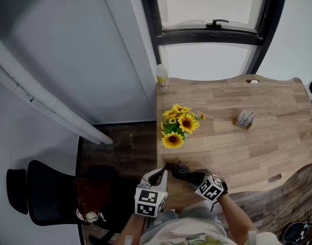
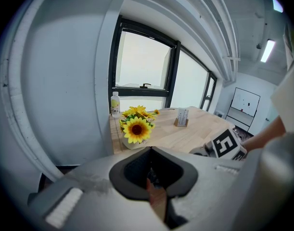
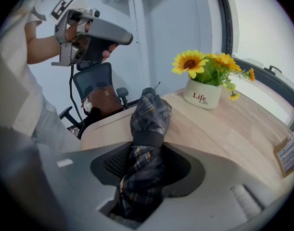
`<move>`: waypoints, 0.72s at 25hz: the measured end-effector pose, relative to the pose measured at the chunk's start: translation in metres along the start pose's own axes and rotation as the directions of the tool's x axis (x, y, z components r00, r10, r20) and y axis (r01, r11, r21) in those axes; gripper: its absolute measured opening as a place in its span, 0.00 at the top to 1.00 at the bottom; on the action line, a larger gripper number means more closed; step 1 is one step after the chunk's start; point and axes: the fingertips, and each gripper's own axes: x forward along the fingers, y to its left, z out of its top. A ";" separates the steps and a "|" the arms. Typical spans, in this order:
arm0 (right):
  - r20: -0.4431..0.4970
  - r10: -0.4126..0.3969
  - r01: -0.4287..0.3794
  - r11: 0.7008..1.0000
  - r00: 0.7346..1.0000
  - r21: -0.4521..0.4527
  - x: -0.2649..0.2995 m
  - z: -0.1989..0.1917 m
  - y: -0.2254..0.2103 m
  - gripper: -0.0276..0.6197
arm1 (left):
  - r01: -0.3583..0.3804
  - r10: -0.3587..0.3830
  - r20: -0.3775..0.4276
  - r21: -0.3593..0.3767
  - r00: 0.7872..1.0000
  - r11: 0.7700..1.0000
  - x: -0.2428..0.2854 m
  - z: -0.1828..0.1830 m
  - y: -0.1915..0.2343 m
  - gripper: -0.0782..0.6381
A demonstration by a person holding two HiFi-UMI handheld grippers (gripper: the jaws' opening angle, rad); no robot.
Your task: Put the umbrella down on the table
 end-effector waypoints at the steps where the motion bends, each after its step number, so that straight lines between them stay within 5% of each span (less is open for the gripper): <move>1: -0.002 0.001 -0.001 1.000 1.000 0.000 0.001 -0.001 0.000 0.65 | 0.001 -0.001 0.000 0.000 1.000 1.000 0.000 0.000 0.000 0.89; 18: -0.047 0.000 0.000 1.000 0.999 -0.014 0.014 -0.001 0.001 0.64 | 0.006 -0.006 -0.005 -0.005 1.000 1.000 -0.005 -0.008 -0.002 0.89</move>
